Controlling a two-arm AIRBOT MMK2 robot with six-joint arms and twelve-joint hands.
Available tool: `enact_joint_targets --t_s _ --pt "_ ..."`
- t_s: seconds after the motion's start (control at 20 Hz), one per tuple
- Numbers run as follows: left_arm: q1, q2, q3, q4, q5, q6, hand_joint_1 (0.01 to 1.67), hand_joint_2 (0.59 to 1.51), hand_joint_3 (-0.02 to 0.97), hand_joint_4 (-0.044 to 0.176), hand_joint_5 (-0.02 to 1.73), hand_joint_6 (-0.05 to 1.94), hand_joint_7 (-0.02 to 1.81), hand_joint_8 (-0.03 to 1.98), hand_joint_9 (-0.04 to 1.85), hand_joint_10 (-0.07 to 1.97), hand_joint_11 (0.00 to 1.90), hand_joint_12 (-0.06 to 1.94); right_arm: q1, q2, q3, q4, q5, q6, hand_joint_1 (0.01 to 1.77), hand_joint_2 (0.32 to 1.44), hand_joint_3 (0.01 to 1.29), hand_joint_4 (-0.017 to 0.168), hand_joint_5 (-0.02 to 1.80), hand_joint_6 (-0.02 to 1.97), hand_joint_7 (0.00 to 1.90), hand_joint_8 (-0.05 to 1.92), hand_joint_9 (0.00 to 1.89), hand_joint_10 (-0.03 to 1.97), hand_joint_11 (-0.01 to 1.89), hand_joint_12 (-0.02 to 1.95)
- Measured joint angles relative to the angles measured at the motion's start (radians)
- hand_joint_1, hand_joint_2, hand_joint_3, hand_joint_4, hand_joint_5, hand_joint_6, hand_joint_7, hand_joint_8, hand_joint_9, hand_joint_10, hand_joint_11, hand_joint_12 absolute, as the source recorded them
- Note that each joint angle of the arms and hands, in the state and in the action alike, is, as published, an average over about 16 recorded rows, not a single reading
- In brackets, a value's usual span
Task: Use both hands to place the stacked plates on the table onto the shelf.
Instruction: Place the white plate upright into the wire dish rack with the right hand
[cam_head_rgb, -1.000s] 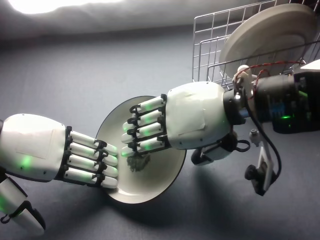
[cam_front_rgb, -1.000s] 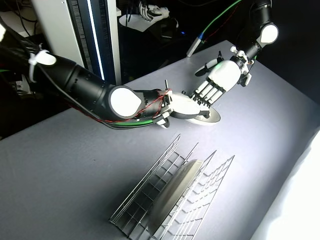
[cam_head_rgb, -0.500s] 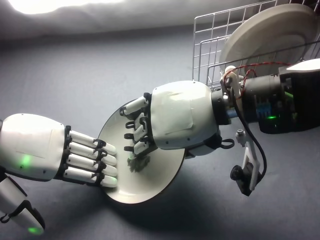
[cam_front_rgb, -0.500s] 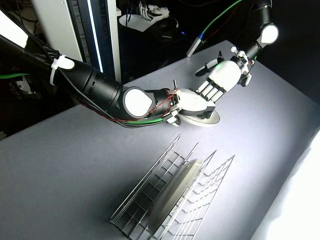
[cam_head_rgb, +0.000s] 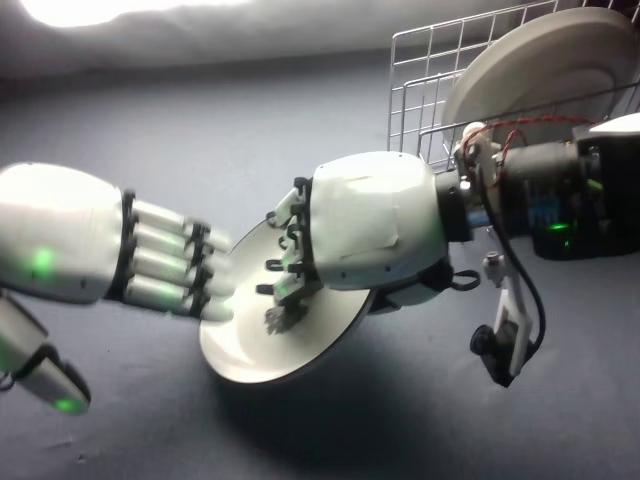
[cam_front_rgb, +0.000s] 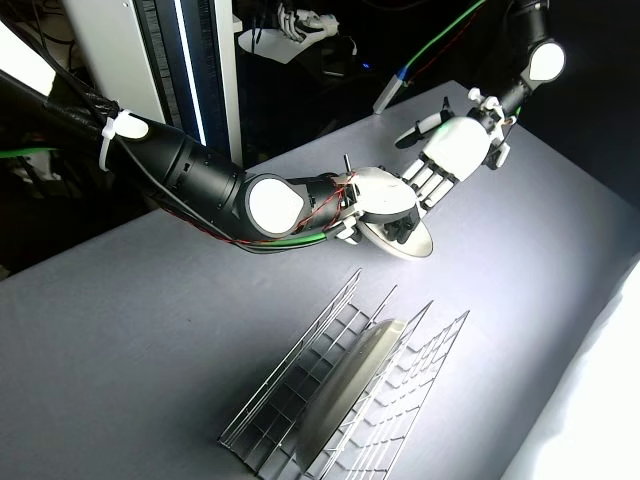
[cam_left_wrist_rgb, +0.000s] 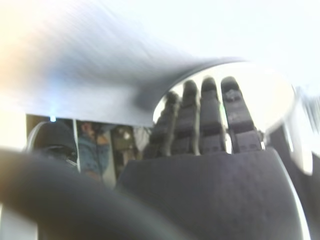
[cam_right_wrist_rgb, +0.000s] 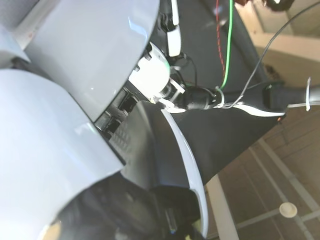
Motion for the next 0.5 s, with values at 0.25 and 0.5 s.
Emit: enact_joint_targets --t_s 0.25,0.5 --pt "-0.102 0.068 -0.051 0.006 0.022 -0.037 0.02 1.12 0.017 -0.002 0.0 0.01 0.02 0.02 0.02 0.01 0.01 0.0 0.017 0.048 -0.042 0.068 0.002 -0.002 1.26 0.96 0.01 -0.007 0.8 0.58 1.0 0.32 0.98 1.01 0.75 1.14" --pt "-0.172 0.139 -0.098 0.004 0.066 -0.068 0.02 1.119 0.017 -0.002 0.01 0.02 0.02 0.02 0.02 0.01 0.01 0.0 0.041 0.111 -0.097 0.179 0.005 -0.004 1.3 0.96 0.01 -0.004 0.84 0.8 1.05 0.49 0.98 1.05 0.73 1.15"
